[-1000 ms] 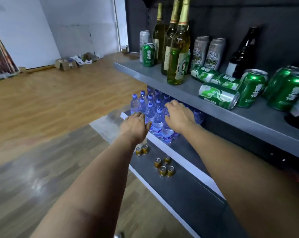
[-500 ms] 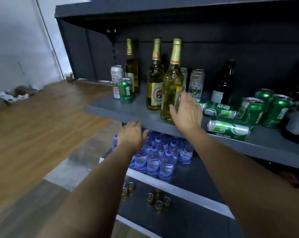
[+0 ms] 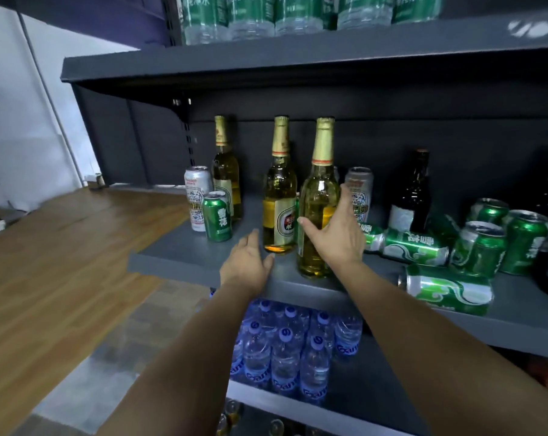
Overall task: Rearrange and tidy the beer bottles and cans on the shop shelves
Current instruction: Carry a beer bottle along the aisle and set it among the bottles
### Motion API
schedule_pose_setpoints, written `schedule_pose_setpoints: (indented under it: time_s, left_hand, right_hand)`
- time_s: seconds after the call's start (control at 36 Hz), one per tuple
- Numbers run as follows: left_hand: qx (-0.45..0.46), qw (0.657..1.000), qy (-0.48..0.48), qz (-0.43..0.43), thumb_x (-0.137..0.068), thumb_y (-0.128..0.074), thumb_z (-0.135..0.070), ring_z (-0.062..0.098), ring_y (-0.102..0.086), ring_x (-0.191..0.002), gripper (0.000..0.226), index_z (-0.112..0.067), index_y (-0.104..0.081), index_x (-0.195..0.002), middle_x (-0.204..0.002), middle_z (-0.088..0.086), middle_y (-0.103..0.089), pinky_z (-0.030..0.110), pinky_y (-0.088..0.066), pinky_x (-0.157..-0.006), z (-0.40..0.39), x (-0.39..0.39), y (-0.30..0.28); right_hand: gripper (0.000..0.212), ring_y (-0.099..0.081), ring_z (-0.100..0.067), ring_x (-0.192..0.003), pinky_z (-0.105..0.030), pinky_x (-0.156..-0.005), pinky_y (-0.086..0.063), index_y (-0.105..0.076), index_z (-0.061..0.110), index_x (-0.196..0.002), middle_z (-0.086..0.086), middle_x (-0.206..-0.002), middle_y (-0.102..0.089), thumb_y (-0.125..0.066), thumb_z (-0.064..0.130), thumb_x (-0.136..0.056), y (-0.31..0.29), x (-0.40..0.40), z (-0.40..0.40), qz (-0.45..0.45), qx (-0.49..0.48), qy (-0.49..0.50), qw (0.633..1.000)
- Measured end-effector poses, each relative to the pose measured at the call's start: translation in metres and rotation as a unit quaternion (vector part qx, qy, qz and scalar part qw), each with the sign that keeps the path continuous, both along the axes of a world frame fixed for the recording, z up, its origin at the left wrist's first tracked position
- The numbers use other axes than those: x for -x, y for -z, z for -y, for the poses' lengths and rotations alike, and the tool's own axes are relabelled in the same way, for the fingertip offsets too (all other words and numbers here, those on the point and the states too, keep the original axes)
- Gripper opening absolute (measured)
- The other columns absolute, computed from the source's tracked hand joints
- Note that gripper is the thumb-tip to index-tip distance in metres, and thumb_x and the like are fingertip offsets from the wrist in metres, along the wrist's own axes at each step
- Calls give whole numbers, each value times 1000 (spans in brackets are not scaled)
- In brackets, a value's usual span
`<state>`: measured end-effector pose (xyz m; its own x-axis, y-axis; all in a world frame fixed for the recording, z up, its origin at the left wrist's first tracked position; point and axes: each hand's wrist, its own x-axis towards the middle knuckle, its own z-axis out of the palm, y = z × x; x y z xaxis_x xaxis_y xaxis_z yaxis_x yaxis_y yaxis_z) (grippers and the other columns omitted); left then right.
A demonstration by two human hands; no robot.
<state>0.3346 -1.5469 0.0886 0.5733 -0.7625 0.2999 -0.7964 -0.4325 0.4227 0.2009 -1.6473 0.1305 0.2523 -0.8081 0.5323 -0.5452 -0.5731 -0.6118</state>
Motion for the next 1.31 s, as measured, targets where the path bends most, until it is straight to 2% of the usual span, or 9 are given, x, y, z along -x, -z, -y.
schedule_pose_setpoints:
  time_s: [0.17, 0.39, 0.56, 0.83, 0.92, 0.97, 1.11, 1.19, 1.31]
  left_hand:
    - [87, 989, 12, -118, -91, -62, -29, 28, -33, -138, 85, -14, -6, -153, -154, 13, -27, 37, -30, -110, 32, -2, -7]
    - [168, 958, 28, -231, -77, -79, -32, 30, -31, -139, 111, -14, 0, -153, -155, 14, -23, 37, -28, -111, 70, -14, -16]
    - [189, 947, 58, -254, -72, -82, -37, 32, -32, -138, 115, -17, -3, -153, -151, 14, -29, 43, -31, -110, 93, -26, -18]
    - [170, 963, 36, -204, -73, -76, -47, 31, -56, -113, 81, -23, -31, -136, -127, 5, -51, 41, -45, -86, 85, -40, -16]
    - [175, 966, 27, -188, -71, -74, -51, 31, -56, -111, 81, -25, -31, -136, -126, 4, -52, 42, -45, -86, 72, -43, -15]
    - [178, 968, 21, -178, -71, -73, -52, 30, -56, -111, 82, -25, -32, -136, -126, 3, -52, 41, -44, -85, 64, -47, -14]
    - [189, 968, -4, -164, -70, -73, -55, 29, -56, -111, 84, -23, -32, -136, -125, 4, -53, 40, -44, -84, 47, -60, -11]
    - [206, 964, -18, -167, -69, -74, -54, 30, -56, -113, 84, -23, -33, -136, -125, 4, -55, 42, -45, -88, 37, -70, -10]
    - [214, 965, -34, -147, -69, -74, -53, 30, -55, -112, 80, -21, -36, -132, -122, 4, -53, 42, -44, -87, 23, -88, -10]
  right_hand:
    - [94, -60, -30, -108, -33, -75, -45, -12, 21, -149, -4, -139, -48, -66, 55, -80, -3, -5, 8, -13, -3, 13, 1000]
    - [86, -60, -35, -109, -37, -80, -44, -19, 19, -143, -5, -136, -50, -67, 53, -80, -3, 8, 22, -7, -5, 84, 996]
    - [85, -59, -38, -107, -39, -82, -43, -18, 19, -145, -9, -133, -53, -67, 48, -82, -3, 21, 34, 9, -19, 153, 988]
    - [95, -51, -37, -122, -42, -90, -44, -7, 16, -153, -9, -146, -43, -66, 46, -85, -2, 11, 35, 15, -38, 198, 979]
    - [90, -38, -35, -132, -47, -103, -34, -22, 7, -150, -14, -147, -38, -61, 54, -83, 4, 5, 30, 14, 71, 261, 963]
    - [76, -40, -33, -126, -45, -101, -28, -37, 5, -141, -15, -137, -46, -51, 52, -83, 6, -4, 24, 31, 159, 305, 939]
    - [50, -45, -26, -103, -38, -83, -28, -51, 9, -124, -11, -115, -58, -47, 37, -83, -1, -39, 10, -62, 292, 219, 929]
    - [41, -53, -31, -99, -39, -81, -37, -55, 9, -121, -12, -109, -59, -48, 30, -86, -3, -58, 7, -127, 256, 167, 944]
    - [43, -49, -30, -115, -40, -91, -40, -46, 12, -136, -11, -127, -54, -49, 23, -94, -3, -78, 12, -189, 183, 104, 959]
